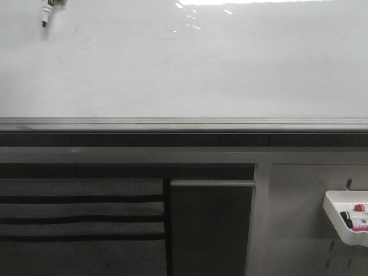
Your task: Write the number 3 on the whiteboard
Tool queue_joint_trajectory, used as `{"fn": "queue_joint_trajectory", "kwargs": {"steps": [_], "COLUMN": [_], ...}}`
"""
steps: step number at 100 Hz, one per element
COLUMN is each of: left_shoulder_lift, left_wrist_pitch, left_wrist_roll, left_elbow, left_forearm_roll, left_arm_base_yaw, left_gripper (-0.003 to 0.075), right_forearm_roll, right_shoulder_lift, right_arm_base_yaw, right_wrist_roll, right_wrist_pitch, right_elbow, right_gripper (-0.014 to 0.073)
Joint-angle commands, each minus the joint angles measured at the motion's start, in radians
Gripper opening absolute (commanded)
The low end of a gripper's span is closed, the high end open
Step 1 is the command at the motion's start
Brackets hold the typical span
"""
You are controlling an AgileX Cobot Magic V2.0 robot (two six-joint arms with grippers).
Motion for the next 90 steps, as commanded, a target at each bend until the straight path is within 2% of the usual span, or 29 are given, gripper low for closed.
{"fn": "queue_joint_trajectory", "kwargs": {"steps": [1, 31, 65, 80, 90], "left_shoulder_lift": [0.046, 0.215, 0.279, 0.292, 0.294], "left_wrist_pitch": [-0.085, -0.107, -0.218, -0.210, -0.193], "left_wrist_roll": [0.002, 0.002, 0.002, 0.002, 0.002], "left_elbow": [-0.087, -0.208, -0.220, -0.220, -0.220], "left_forearm_roll": [0.000, 0.048, 0.055, 0.055, 0.055], "left_arm_base_yaw": [-0.008, -0.045, -0.042, -0.042, -0.042], "left_gripper": [0.0430, 0.0430, 0.0429, 0.0427, 0.0391], "right_forearm_roll": [0.000, -0.002, -0.007, -0.017, -0.018], "right_shoulder_lift": [0.010, 0.013, 0.013, 0.013, 0.013], "right_arm_base_yaw": [0.001, 0.001, 0.001, 0.001, 0.001], "right_wrist_roll": [-0.011, -0.011, -0.011, -0.011, -0.011], "right_wrist_pitch": [-0.087, -0.084, -0.084, -0.084, -0.084], "right_elbow": [-0.034, -0.034, -0.034, -0.034, -0.034], "right_gripper": [0.0476, 0.0476, 0.0476, 0.0476, 0.0476]}}
